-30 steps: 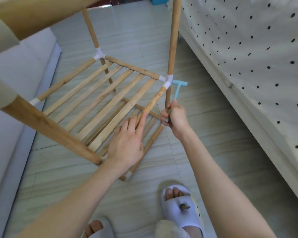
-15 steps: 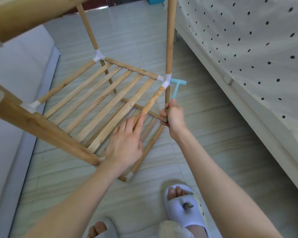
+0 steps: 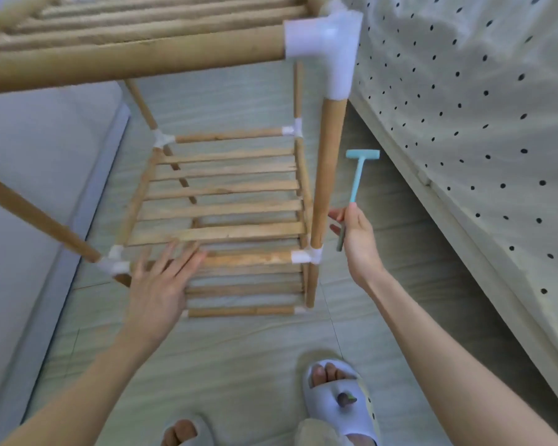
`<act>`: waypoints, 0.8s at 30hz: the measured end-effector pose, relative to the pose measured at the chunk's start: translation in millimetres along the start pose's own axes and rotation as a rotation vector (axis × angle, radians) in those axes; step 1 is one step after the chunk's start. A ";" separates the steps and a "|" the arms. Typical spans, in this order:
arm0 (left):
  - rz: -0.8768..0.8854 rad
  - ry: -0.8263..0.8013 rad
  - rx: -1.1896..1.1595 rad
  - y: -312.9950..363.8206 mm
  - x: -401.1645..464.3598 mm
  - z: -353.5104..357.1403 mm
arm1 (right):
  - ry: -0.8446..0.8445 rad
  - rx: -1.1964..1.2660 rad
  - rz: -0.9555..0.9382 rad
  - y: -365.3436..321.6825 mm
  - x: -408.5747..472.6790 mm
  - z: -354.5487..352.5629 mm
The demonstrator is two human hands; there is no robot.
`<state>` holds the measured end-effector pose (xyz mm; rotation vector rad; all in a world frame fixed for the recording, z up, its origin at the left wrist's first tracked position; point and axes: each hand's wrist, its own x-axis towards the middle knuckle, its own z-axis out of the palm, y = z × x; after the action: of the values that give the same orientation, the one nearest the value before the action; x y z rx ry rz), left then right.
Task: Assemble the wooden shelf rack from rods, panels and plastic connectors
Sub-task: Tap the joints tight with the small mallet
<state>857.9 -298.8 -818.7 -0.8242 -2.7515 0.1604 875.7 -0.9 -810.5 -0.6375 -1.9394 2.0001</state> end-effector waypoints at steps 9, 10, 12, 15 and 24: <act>-0.522 -0.341 -0.123 -16.3 1.7 -15.5 | -0.413 -0.081 0.030 0.5 -49.7 49.6; -0.506 -0.297 -0.114 -12.1 -2.7 -18.8 | -0.406 -0.056 0.050 -1.8 -50.9 53.3; -0.423 -0.160 -0.095 -2.6 -12.6 -24.0 | -0.305 -0.207 -0.042 -4.0 -44.9 54.9; -0.208 0.020 -0.060 13.0 -25.6 -36.6 | -0.260 -0.568 -0.262 -10.6 -27.8 53.6; 0.081 0.071 -0.237 33.3 -42.9 -60.3 | -0.538 -1.030 -0.385 -7.1 -4.0 68.6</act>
<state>926.9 -293.0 -776.3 -0.9809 -2.7058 -0.1803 844.4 -62.0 -803.1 0.1519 -3.0867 0.8765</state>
